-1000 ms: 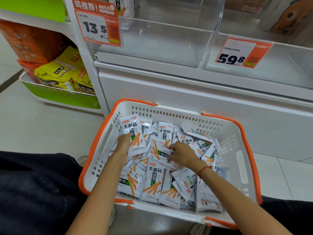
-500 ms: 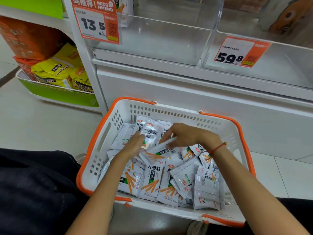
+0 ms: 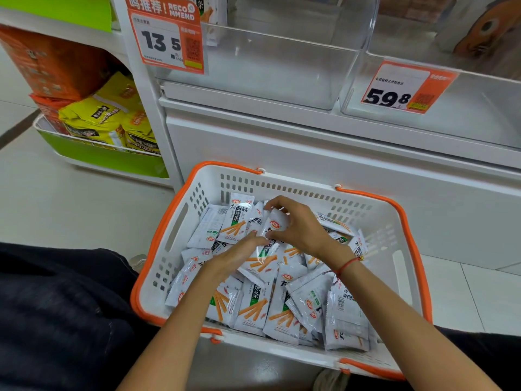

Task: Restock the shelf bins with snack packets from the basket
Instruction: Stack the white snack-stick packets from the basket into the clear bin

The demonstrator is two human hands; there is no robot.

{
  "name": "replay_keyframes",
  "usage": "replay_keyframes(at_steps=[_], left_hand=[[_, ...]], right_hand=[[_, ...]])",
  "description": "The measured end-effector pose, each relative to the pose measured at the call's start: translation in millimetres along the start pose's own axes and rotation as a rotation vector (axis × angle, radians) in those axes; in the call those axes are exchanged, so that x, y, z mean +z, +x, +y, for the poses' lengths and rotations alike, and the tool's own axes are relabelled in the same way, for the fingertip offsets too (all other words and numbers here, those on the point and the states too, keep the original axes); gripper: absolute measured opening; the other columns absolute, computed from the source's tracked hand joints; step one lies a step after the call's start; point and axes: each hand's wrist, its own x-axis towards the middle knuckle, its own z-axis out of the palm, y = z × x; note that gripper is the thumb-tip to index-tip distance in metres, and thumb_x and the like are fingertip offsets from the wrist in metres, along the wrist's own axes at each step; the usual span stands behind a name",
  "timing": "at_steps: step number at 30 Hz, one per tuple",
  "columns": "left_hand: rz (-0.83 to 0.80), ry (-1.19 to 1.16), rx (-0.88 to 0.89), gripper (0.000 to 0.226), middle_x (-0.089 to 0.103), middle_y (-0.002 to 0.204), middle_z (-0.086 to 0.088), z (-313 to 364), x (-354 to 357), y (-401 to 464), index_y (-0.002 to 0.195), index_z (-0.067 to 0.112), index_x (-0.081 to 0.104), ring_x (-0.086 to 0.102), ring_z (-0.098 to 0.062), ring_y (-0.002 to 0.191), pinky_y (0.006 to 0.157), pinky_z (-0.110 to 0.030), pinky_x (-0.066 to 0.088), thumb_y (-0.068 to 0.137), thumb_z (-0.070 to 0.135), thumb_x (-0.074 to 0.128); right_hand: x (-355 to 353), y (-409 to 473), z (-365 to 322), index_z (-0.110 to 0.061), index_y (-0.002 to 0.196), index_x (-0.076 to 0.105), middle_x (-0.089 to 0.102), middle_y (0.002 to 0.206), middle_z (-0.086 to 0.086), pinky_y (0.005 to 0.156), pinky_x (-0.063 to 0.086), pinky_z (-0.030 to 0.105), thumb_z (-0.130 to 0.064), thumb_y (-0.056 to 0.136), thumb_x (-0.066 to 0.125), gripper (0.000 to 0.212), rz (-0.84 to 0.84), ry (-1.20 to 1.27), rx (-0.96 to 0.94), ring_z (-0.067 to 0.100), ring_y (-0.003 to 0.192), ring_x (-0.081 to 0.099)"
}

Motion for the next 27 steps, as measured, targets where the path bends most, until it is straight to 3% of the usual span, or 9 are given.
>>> replay_keyframes(at_steps=[2, 5, 8, 12, 16, 18, 21, 25, 27], left_hand=[[0.016, 0.014, 0.022, 0.068, 0.011, 0.158, 0.000, -5, 0, 5, 0.152, 0.018, 0.010, 0.011, -0.019, 0.146, 0.116, -0.036, 0.014, 0.097, 0.041, 0.043], [0.096, -0.060, 0.072, 0.054, 0.029, 0.146, 0.002, -2, 0, 3, 0.149, 0.015, 0.019, 0.023, -0.020, 0.141, 0.110, -0.031, 0.021, 0.101, 0.031, 0.039], [0.207, -0.147, 0.096, 0.049, 0.034, 0.146, -0.001, -2, -7, 9, 0.145, 0.012, 0.031, 0.033, -0.026, 0.136, 0.112, -0.038, 0.025, 0.100, 0.027, 0.041], [0.286, -0.231, 0.057, 0.046, 0.045, 0.141, -0.019, -7, -12, 21, 0.139, 0.006, 0.043, 0.042, -0.037, 0.130, 0.110, -0.049, 0.031, 0.098, 0.027, 0.045], [0.287, -0.273, 0.006, 0.049, 0.046, 0.140, -0.018, -10, -11, 23, 0.137, 0.013, 0.046, 0.043, -0.038, 0.129, 0.109, -0.053, 0.031, 0.094, 0.036, 0.048], [0.296, -0.279, -0.011, 0.050, 0.047, 0.140, -0.017, -11, -11, 24, 0.137, 0.013, 0.046, 0.044, -0.037, 0.128, 0.109, -0.053, 0.032, 0.093, 0.037, 0.048], [0.310, -0.280, -0.040, 0.051, 0.045, 0.142, -0.017, -10, -10, 22, 0.139, 0.012, 0.045, 0.042, -0.036, 0.130, 0.110, -0.051, 0.032, 0.094, 0.037, 0.045], [0.328, -0.284, -0.075, 0.052, 0.044, 0.143, -0.015, -9, -9, 20, 0.140, 0.014, 0.044, 0.041, -0.036, 0.131, 0.111, -0.051, 0.030, 0.093, 0.039, 0.045], [0.316, -0.299, -0.082, 0.055, 0.043, 0.144, -0.017, -9, -8, 19, 0.140, 0.014, 0.045, 0.040, -0.036, 0.132, 0.111, -0.053, 0.029, 0.091, 0.040, 0.047]], right_hand=[[2, -1, -2, -0.020, 0.117, 0.057, 0.059, 0.120, -0.004, 0.085, 0.043, 0.024, -0.018, 0.072, 0.081, 0.051, 0.017, -0.062, -0.023, 0.012, 0.105, 0.051], [-2, -2, 3, -0.020, 0.124, 0.055, 0.055, 0.124, -0.003, 0.088, 0.037, 0.021, -0.026, 0.078, 0.077, 0.052, 0.138, -0.055, 0.000, 0.012, 0.109, 0.047], [-16, -1, 25, -0.013, 0.126, 0.053, 0.055, 0.123, 0.003, 0.088, 0.042, 0.027, -0.020, 0.088, 0.065, 0.040, 0.196, -0.104, 0.208, 0.018, 0.110, 0.052], [-27, -17, 66, -0.005, 0.137, 0.035, 0.041, 0.140, 0.017, 0.104, 0.035, 0.042, -0.007, 0.089, 0.050, 0.050, -0.067, -0.357, 0.639, 0.035, 0.131, 0.034], [-6, -45, 86, -0.011, 0.148, 0.015, 0.014, 0.156, 0.010, 0.113, 0.023, 0.051, -0.013, 0.091, 0.048, 0.067, -0.273, -0.470, 0.636, 0.034, 0.143, 0.014], [-3, -46, 85, -0.017, 0.147, 0.027, 0.031, 0.150, 0.008, 0.109, 0.031, 0.044, -0.009, 0.090, 0.047, 0.061, -0.205, -0.552, 0.505, 0.032, 0.134, 0.032], [-8, -38, 79, -0.017, 0.142, 0.041, 0.053, 0.135, 0.009, 0.091, 0.045, 0.033, -0.007, 0.095, 0.040, 0.048, -0.084, -0.336, 0.466, 0.027, 0.108, 0.055], [1, -36, 73, -0.013, 0.148, 0.025, 0.057, 0.127, 0.016, 0.083, 0.046, 0.034, -0.018, 0.099, 0.040, 0.052, -0.183, -0.271, 0.589, 0.033, 0.108, 0.057], [6, -36, 67, -0.011, 0.139, 0.040, 0.060, 0.119, 0.015, 0.083, 0.046, 0.034, -0.024, 0.096, 0.046, 0.045, -0.162, -0.356, 0.589, 0.032, 0.107, 0.057]])
